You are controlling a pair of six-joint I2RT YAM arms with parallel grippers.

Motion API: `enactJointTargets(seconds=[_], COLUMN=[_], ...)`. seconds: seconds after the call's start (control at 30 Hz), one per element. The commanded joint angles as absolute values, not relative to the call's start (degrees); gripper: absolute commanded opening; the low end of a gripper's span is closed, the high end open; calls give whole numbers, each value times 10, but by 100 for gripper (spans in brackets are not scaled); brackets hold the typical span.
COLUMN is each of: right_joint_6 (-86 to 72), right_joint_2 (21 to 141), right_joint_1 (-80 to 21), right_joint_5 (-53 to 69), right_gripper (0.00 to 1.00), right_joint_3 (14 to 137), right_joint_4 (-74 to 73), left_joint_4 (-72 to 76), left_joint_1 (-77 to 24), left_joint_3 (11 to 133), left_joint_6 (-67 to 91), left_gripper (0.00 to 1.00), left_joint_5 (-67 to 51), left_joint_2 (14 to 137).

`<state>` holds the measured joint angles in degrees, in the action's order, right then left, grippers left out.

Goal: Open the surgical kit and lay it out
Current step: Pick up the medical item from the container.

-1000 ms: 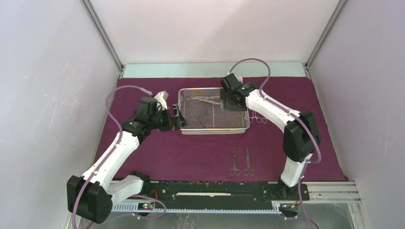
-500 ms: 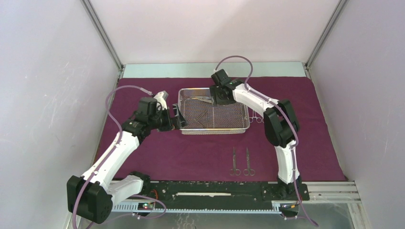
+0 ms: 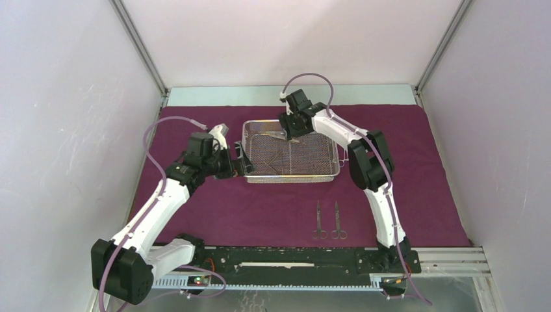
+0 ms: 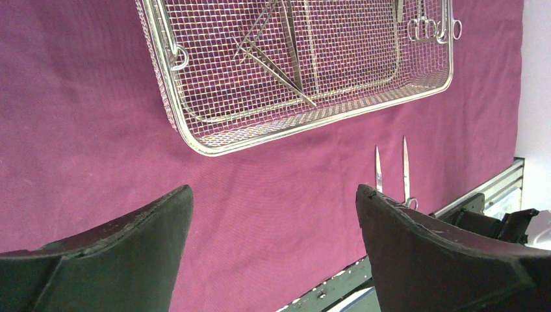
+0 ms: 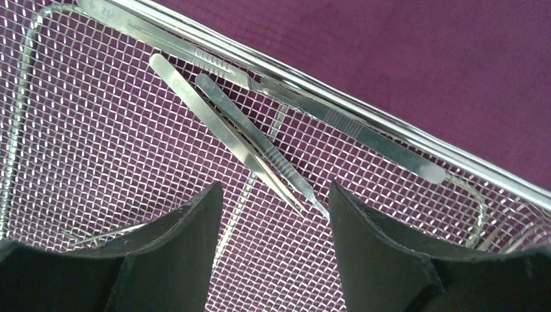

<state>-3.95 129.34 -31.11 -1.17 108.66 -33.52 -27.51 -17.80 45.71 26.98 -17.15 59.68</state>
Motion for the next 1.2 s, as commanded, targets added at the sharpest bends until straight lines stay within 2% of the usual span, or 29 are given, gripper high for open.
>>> enactJointTargets(seconds=[0.0,0.3,0.7,1.17], right_joint_6=[-11,-14,-11,-1], right_joint_2=[1316,1344,1353,1365], right_joint_1=[-308,-322,-332,-335], right_joint_5=[26,19,0,-15], right_gripper=[68,63,34,33], right_joint_3=[1123,1150,1177,1180], right_joint_4=[-337,-346,-371,-383], left_joint_4=[-267,-270,-269,-269], left_joint_1=[-174,-174,-174,-174], left_joint_3=[451,451,452,453], left_joint_6=[268,266,266,267], left_gripper=[100,100,100,100], left_joint_5=[-169,-161,-161,-162], left_joint_2=[600,602,604,603])
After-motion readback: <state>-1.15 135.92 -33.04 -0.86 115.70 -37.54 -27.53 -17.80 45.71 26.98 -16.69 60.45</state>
